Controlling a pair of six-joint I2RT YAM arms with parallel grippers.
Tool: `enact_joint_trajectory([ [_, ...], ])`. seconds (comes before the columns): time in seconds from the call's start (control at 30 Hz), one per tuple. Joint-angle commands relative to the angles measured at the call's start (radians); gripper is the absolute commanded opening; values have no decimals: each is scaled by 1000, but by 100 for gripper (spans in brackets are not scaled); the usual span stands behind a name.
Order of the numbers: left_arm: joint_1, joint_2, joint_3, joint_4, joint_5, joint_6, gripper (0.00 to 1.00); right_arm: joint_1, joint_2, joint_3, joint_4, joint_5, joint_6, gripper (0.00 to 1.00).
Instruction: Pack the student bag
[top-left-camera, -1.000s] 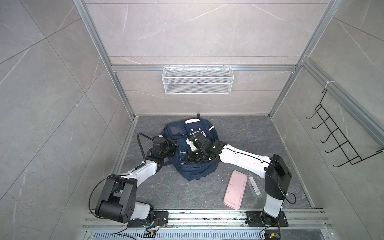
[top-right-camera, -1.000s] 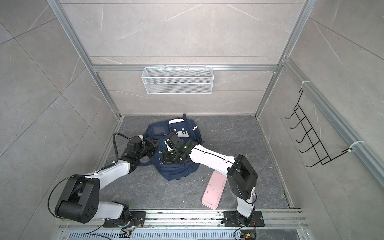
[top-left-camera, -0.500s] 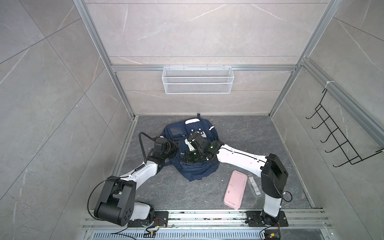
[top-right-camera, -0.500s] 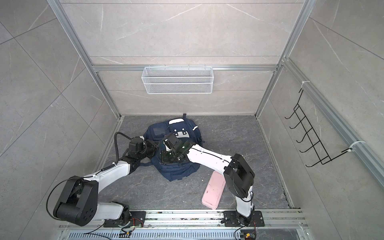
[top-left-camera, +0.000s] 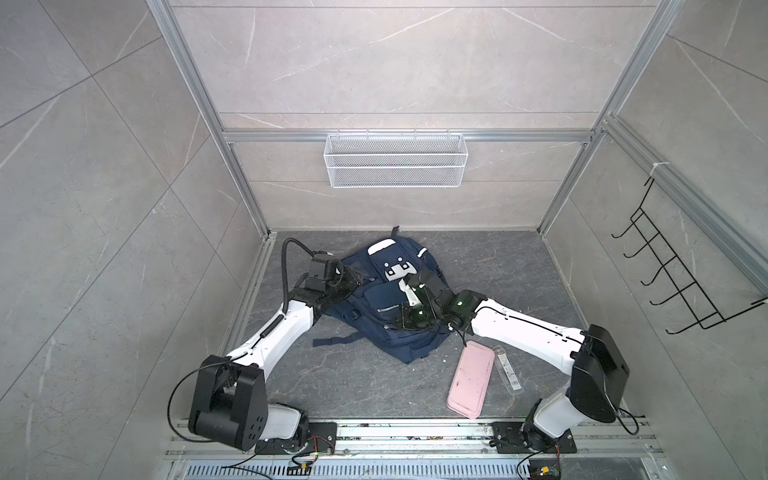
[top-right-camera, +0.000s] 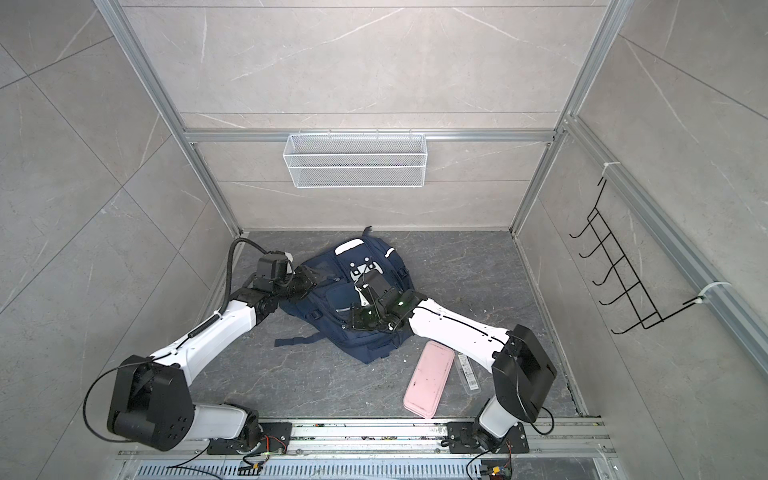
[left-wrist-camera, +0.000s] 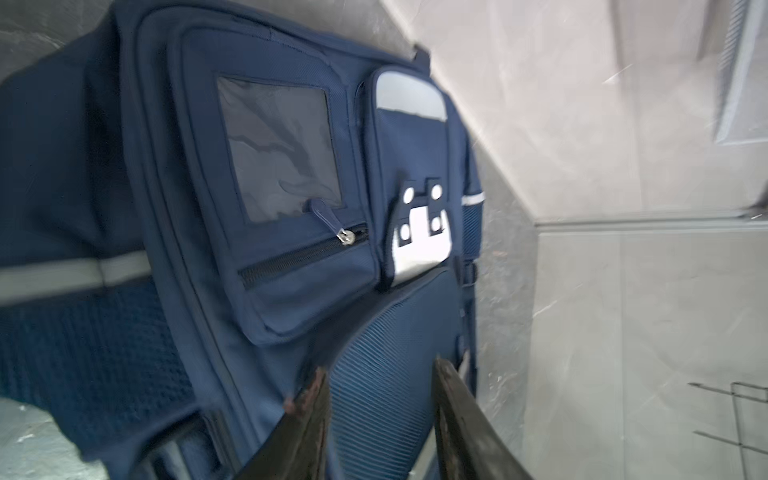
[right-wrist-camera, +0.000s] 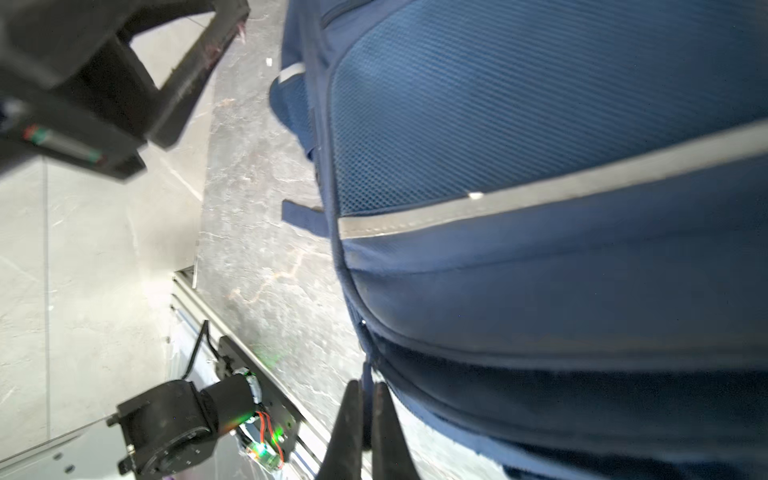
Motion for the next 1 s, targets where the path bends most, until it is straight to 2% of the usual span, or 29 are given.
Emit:
enact_joint_trajectory([
  [0.0,8,103,121,-160,64,162,43,-25,-96,-67,-6,40,6,0],
  [0.13,8,170,179,-231,36,228,43,-54,-150,-143,-16,51,16,0],
  [0.4,17,240,107,-162,-5,220,43,-9,-120,-143,-44,88,14,0],
  [0.63,21,322,42,-40,87,159,43,70,-5,-51,-47,113,31,0],
  [0.97,20,334,-87,117,114,62,41,110,219,165,-65,110,21,0],
])
